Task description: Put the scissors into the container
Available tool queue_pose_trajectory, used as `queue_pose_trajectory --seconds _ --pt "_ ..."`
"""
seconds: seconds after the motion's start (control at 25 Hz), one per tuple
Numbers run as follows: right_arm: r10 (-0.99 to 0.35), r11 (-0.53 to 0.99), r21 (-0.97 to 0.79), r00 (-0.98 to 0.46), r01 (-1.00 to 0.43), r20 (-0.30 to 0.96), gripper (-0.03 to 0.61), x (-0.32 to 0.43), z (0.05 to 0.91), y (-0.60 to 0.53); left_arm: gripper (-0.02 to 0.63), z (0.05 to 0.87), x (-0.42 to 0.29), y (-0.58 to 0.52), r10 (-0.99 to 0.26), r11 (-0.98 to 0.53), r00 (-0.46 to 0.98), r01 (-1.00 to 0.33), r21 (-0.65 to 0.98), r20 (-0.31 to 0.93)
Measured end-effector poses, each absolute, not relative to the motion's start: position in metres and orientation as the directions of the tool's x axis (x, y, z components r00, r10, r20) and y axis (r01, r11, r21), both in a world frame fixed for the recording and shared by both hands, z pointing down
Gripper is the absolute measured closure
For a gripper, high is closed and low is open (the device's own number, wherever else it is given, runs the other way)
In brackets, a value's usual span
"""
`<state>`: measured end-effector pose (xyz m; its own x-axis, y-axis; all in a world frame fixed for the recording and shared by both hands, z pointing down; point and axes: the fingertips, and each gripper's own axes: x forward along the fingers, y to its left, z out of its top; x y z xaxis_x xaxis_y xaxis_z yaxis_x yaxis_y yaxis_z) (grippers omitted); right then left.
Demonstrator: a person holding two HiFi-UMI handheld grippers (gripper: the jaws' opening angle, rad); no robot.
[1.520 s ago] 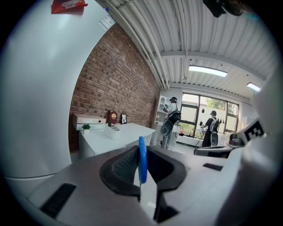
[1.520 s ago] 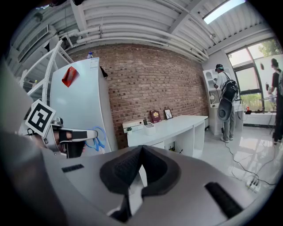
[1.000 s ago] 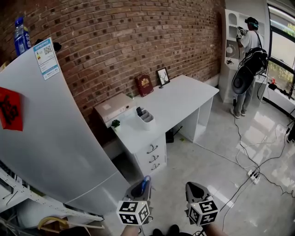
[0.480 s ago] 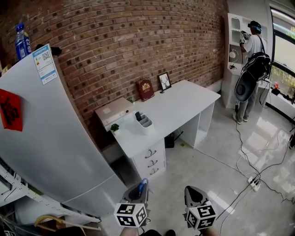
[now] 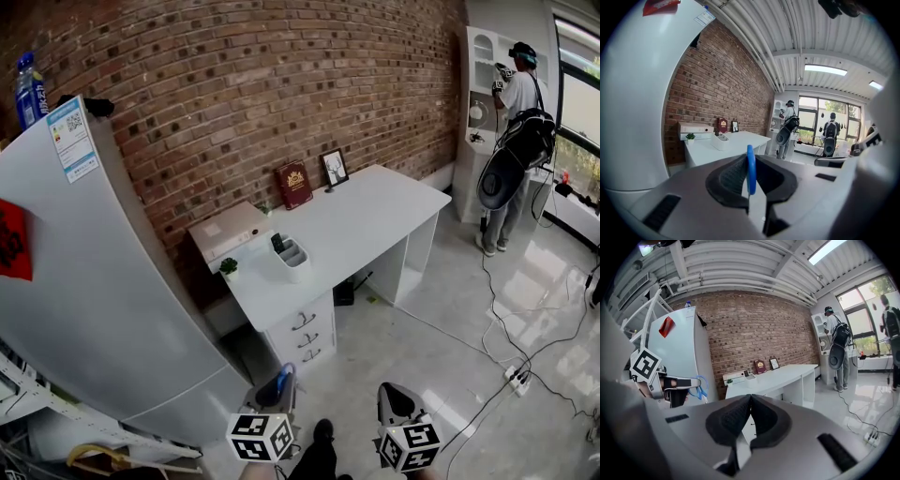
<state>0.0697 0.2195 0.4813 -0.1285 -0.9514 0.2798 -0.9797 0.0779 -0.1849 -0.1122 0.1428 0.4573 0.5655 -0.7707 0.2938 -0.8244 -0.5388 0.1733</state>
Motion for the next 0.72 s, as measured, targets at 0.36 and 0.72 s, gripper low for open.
queue_pose_trajectory --seconds 0.36,0.72 --pt "-0.951 0.041 -0.170 -0.090 -0.985 0.295 0.578 0.088 0.486 0.125 0.571 0.471 -0.100 0.043 -0.760 -0.545 0.576 -0.817 0.188 0.302" --pt "-0.948 0.024 -0.170 -0.077 -0.985 0.308 0.578 0.083 0.484 0.010 0.571 0.462 -0.096 -0.070 -0.747 -0.572 0.602 -0.799 0.189 0.284"
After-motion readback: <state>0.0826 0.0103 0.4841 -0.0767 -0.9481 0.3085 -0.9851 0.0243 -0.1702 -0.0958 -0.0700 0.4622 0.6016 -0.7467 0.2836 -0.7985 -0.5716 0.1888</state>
